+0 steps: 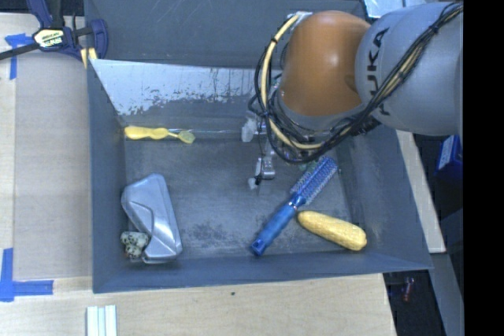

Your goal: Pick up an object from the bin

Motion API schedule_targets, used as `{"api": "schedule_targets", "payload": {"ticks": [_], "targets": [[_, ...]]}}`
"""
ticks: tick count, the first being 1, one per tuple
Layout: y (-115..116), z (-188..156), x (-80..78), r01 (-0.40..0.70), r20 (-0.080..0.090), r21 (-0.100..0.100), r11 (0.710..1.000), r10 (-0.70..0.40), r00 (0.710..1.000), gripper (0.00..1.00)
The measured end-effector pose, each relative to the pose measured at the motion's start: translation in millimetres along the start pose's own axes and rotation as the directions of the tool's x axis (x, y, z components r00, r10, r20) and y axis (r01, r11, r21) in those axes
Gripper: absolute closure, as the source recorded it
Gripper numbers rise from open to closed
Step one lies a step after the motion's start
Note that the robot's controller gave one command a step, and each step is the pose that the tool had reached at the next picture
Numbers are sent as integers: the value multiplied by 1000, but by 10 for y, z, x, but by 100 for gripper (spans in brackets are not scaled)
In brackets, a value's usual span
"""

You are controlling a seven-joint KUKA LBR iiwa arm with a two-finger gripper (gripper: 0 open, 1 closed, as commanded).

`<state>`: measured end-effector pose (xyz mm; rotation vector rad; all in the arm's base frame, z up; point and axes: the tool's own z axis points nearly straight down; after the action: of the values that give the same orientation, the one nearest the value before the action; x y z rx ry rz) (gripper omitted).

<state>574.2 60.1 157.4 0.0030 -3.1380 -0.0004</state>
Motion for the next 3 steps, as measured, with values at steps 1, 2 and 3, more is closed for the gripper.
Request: {"api": "schedule_targets", "payload": {"ticks": [1,2,3], "targets": [[-3,-35,-19,-2,7,0,1000,2,1000,0],[-576,563,579,276,13,2,961,-276,961,0],[-1522,261,-92,296,19,8,955,-296,955,0]]}}
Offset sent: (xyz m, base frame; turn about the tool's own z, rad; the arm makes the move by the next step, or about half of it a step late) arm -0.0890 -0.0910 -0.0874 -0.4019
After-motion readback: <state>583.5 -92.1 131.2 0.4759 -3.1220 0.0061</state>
